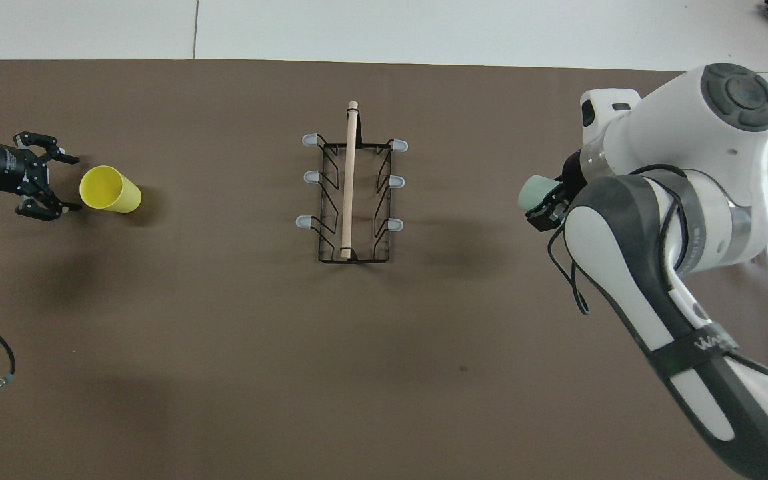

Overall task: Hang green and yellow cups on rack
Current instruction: 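Lift the green cup with the right gripper while the left gripper grasps the yellow cup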

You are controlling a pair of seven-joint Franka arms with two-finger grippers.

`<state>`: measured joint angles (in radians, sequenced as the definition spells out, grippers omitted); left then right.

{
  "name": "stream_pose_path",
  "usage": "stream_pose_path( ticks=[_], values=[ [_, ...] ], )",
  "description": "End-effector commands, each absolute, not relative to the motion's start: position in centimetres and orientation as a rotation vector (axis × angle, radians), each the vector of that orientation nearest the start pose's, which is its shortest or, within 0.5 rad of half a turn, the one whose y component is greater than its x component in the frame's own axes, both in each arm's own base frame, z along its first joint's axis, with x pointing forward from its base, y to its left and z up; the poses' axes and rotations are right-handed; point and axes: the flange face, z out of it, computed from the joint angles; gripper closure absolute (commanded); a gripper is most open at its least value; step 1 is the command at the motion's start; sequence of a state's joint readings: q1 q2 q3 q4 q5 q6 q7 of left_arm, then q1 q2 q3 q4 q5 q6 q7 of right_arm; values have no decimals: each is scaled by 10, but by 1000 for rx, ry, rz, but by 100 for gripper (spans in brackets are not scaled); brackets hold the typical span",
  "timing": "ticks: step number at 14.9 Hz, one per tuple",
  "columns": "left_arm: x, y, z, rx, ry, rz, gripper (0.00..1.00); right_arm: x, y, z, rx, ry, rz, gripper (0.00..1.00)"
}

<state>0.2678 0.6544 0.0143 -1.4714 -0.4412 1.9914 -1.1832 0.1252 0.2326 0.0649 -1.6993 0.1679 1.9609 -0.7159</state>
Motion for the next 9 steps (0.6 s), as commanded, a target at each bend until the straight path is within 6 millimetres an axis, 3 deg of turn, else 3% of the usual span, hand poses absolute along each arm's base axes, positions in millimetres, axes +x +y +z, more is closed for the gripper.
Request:
stream_pose_path(
  ticks=[1,3,5,9],
  values=[
    [658,159,295,1856,2024,-492,0,610,129,464,-2610,-1127,-282,100],
    [641,168,290,1809,1933,-533,0,602,128,466,-2503,-1066,-402,100],
    [630,162,282,1760,1901,-556,0,591,124,469,-2389,-998,-521,100],
    [626,153,273,1648,1921,-549,0,580,127,471,-2209,-895,-724,100]
  ],
)
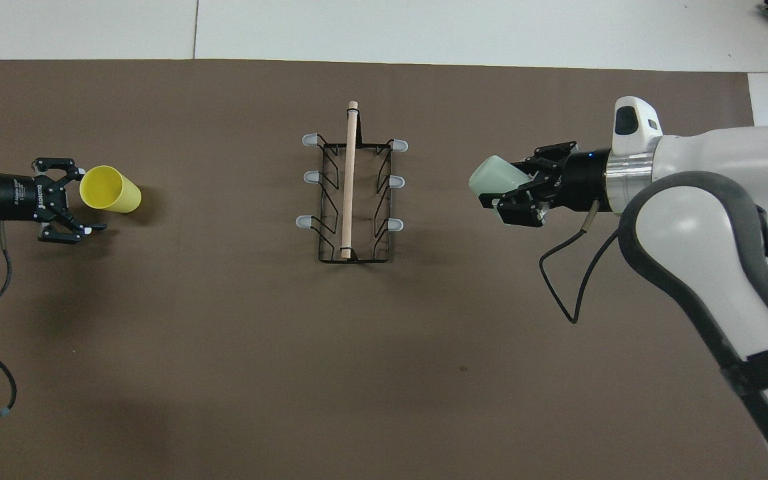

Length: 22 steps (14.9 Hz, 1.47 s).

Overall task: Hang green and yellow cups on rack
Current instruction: 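Carry the green cup onto a rack peg with the right gripper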

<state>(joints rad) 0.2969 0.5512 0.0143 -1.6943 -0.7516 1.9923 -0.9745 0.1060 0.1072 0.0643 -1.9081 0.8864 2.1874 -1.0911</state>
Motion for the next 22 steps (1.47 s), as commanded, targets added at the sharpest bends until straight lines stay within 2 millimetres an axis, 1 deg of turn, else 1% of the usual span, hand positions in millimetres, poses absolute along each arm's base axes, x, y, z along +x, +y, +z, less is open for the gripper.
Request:
stream_pose_path(
  ticks=[1,2,4,7,8,11,14,15,16,17,18,19,20,21,22],
  values=[
    [624,151,268,1623,1933,-545,0,578,129,468,-2183,-860,-779,100],
    [625,151,269,1604,1937,-534,0,574,135,468,-2149,-821,-840,100],
    [630,141,269,1592,1932,-522,0,566,147,465,-2098,-747,-915,100],
    [633,131,269,1601,1932,-511,0,553,170,455,-2033,-675,-1011,100],
    [634,128,269,1607,1929,-507,0,549,182,453,-1990,-641,-1049,100],
    [636,121,270,1621,1922,-504,0,534,209,440,-1890,-555,-1151,100],
    [640,105,268,1633,1932,-479,0,528,213,420,-1844,-538,-1240,100],
    [641,100,269,1635,1933,-482,3,526,219,414,-1817,-523,-1257,100],
    [642,96,271,1638,1931,-482,21,521,228,403,-1793,-518,-1267,100],
    [642,94,272,1663,1910,-471,86,520,233,397,-1765,-514,-1295,100],
    [644,88,273,1667,1910,-470,100,518,236,389,-1753,-507,-1300,100],
    [647,75,275,1684,1902,-457,100,518,237,387,-1744,-496,-1300,100],
    [650,73,277,1677,1915,-422,100,516,239,381,-1732,-505,-1293,100],
    [651,75,282,1682,1915,-396,100,515,242,375,-1706,-520,-1294,100],
    [652,75,290,1689,1904,-381,100,516,243,373,-1688,-525,-1307,100]
  ],
)
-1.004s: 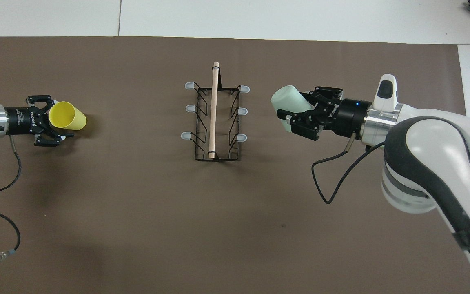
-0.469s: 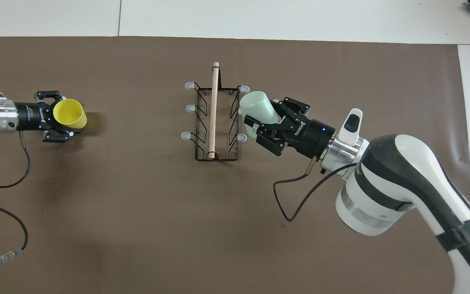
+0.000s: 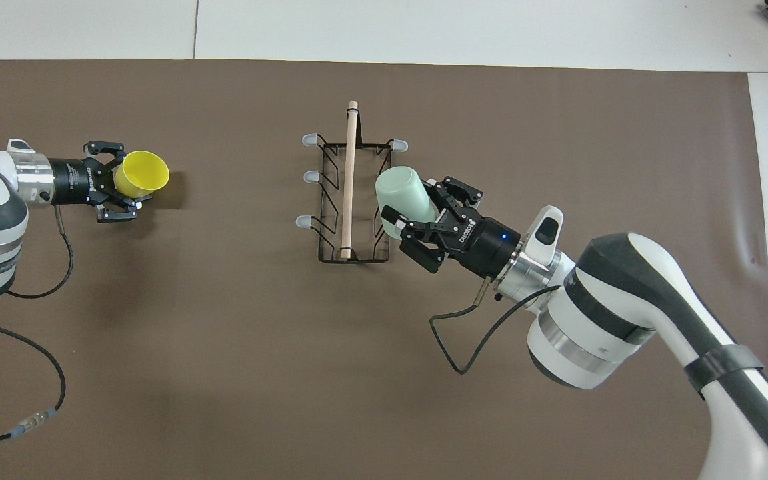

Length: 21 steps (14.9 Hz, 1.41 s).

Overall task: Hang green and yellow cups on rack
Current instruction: 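Carry the green cup onto a rack peg with the right gripper, then release the green cup with the right gripper while the left gripper carries the yellow cup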

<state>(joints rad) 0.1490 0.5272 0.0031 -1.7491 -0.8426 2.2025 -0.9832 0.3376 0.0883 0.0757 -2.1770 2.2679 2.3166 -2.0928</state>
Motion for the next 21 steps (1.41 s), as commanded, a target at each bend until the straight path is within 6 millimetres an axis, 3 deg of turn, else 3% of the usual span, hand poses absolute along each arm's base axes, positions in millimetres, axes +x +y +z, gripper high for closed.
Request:
stream_pose_path(
  ticks=[1,3,5,6,8,11,14,16,19,21],
  values=[
    [652,76,298,1701,1892,-371,100,516,245,372,-1678,-504,-1318,100],
    [653,77,315,1769,1867,-327,100,516,250,371,-1655,-480,-1352,100],
    [654,73,335,1871,1831,-274,100,520,253,354,-1606,-527,-1384,100],
    [655,64,348,1904,1806,-251,100,523,255,342,-1586,-566,-1416,100],
    [654,55,372,1974,1769,-187,100,524,255,338,-1580,-589,-1436,100],
    [649,28,405,2201,1676,-59,100,526,256,323,-1565,-634,-1482,100],
    [634,-16,439,2358,1595,-60,100,525,259,317,-1565,-632,-1507,100],
    [622,-64,455,2538,1537,5,100,526,257,309,-1563,-658,-1532,100],
    [598,-152,453,2850,1374,219,100,525,259,299,-1574,-665,-1554,100],
    [585,-189,454,2908,1350,340,100,523,256,295,-1594,-664,-1546,100]
  ],
)
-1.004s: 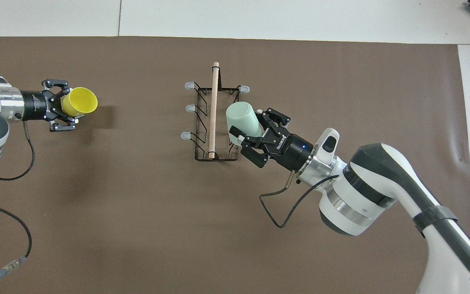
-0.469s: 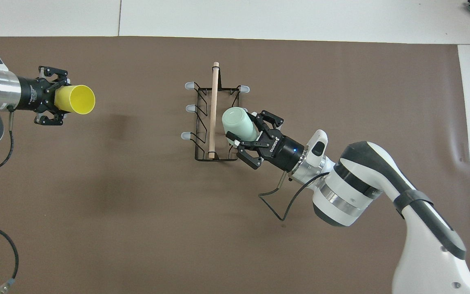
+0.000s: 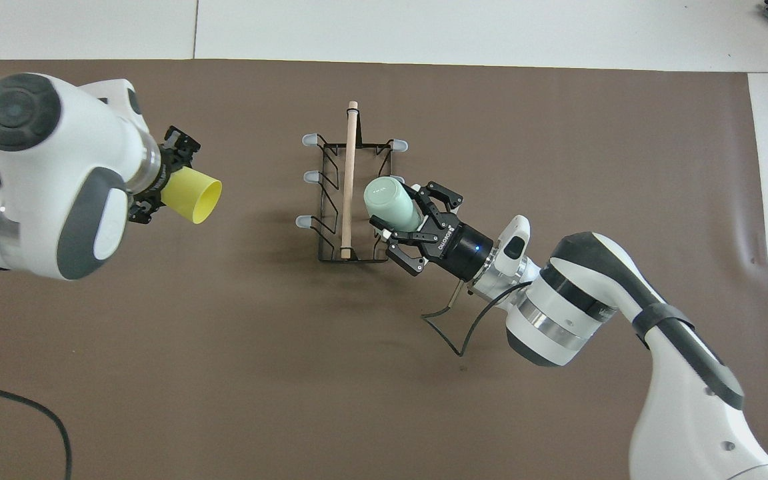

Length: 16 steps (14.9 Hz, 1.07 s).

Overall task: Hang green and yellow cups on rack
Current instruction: 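Release the green cup with the right gripper while the left gripper carries the yellow cup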

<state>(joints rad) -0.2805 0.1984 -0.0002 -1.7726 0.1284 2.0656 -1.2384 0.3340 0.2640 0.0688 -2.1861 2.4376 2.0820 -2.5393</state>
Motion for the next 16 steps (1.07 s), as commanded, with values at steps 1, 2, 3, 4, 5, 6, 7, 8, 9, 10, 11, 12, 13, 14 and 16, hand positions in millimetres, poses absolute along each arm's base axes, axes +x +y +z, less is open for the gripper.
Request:
stream_pose_path(
  ticks=[1,2,3,4,5,6,7,8,9,10,11,12,13,14,16],
  values=[
    [579,-204,452,-2737,-1283,-363,100,522,255,293,-1605,-665,-1541,100],
    [569,-221,448,-2712,-1263,-422,100,521,255,291,-1618,-666,-1535,100],
    [558,-237,449,-2674,-1228,-532,100,519,255,287,-1639,-671,-1523,100],
    [545,-249,443,-2634,-1232,-621,100,516,253,282,-1669,-673,-1509,100],
    [534,-263,443,-2613,-1250,-695,100,515,251,279,-1687,-675,-1500,1],
    [526,-275,442,-2594,-1277,-743,100,514,251,278,-1690,-675,-1498,0],
    [518,-288,442,-2588,-1300,-774,100,513,252,278,-1689,-676,-1497,0],
    [509,-303,443,-2590,-1274,-812,100,514,251,279,-1686,-675,-1499,0],
    [503,-312,446,-2586,-1255,-860,100,514,251,281,-1682,-675,-1503,0],
    [496,-322,446,-2581,-1218,-901,100,515,250,285,-1680,-676,-1510,0],
    [489,-330,446,-2570,-1172,-925,100,517,247,291,-1680,-676,-1522,0],
    [486,-335,443,-2557,-1152,-937,100,518,246,301,-1676,-677,-1534,0],
    [486,-338,440,-2542,-1158,-965,100,519,239,312,-1706,-697,-1542,0],
    [488,-338,437,-2520,-1156,-1008,100,520,228,328,-1757,-724,-1557,0],
    [490,-347,424,-2487,-1136,-1046,100,525,208,348,-1806,-822,-1571,0]
  ],
)
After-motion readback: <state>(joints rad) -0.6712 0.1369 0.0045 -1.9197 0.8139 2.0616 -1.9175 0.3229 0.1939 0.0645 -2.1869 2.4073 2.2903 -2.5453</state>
